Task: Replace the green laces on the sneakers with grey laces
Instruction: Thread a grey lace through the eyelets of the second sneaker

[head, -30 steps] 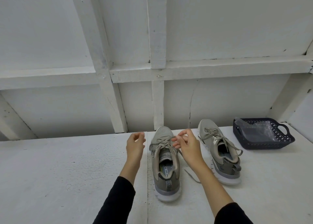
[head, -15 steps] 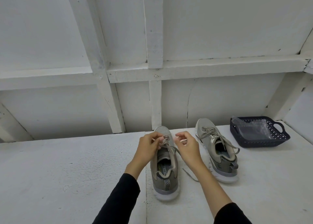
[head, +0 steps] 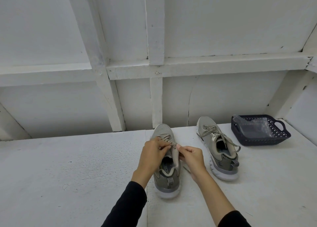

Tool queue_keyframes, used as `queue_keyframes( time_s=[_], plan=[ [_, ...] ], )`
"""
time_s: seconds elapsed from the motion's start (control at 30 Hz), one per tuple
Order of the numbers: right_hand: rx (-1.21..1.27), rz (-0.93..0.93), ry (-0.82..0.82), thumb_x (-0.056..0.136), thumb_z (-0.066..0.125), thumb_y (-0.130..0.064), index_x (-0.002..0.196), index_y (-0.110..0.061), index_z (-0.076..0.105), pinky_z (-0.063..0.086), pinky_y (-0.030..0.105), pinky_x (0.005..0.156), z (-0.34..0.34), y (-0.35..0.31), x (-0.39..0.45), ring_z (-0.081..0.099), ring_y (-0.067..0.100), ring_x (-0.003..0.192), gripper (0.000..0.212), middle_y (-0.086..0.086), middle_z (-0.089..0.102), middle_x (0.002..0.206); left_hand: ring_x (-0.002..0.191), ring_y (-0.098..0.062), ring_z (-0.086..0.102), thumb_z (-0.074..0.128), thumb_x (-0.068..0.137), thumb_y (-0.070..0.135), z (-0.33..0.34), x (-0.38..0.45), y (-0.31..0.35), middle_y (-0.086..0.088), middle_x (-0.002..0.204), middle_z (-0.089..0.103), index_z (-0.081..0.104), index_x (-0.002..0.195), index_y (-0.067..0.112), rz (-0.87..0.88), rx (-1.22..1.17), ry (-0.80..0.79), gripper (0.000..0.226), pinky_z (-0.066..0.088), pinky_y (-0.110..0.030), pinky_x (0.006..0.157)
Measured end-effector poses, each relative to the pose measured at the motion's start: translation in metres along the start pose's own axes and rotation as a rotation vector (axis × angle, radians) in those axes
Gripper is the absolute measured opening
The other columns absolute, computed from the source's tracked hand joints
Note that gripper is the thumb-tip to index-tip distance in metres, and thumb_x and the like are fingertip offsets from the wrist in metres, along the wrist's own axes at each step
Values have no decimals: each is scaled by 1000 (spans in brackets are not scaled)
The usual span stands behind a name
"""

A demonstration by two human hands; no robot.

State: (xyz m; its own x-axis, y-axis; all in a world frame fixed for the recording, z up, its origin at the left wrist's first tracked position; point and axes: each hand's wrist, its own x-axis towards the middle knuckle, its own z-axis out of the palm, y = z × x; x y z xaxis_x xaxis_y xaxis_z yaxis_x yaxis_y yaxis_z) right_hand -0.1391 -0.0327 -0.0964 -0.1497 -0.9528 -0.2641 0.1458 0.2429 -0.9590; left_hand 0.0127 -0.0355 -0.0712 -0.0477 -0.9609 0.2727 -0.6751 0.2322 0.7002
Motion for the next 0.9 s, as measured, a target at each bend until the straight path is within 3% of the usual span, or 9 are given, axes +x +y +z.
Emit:
queue_keyframes(
  time_s=[0.1,0.33,0.47,0.67,0.9],
  plan=[
    [76,28,-9,88,69,-14,83,1,74,56,29,76,1,-1,-3,72,29,88,17,17,74,85,74,-8,60,68,90,20,4,-1,-5,6,83,65,76,98,11,-7,16,30,15,52,-29,70],
    [132,50,-3,88,69,-14,85,3,73,57,31,79,3,-1,-2,71,30,90,18,20,73,88,74,2,55,69,89,19,-3,1,-3,19,79,56,77,101,23,47,-18,-21,15,43,-7,69],
    [163,54,-4,88,69,-12,84,5,72,57,29,77,4,-1,-4,71,30,88,18,22,73,89,74,2,54,70,89,21,-6,0,-2,20,79,53,77,102,23,75,4,-41,15,41,-4,69],
    [187,54,-4,87,69,-10,86,9,71,58,29,79,4,-3,-5,71,30,90,19,22,73,89,82,-8,59,66,92,20,-7,0,-2,6,92,61,75,105,15,133,79,-97,17,50,-17,76],
    [184,50,-32,86,71,-13,86,6,72,57,32,81,1,-3,-5,72,29,88,19,19,74,86,81,-13,57,62,93,25,0,-1,-1,4,92,59,74,106,18,194,174,-125,19,52,-32,76]
  ],
)
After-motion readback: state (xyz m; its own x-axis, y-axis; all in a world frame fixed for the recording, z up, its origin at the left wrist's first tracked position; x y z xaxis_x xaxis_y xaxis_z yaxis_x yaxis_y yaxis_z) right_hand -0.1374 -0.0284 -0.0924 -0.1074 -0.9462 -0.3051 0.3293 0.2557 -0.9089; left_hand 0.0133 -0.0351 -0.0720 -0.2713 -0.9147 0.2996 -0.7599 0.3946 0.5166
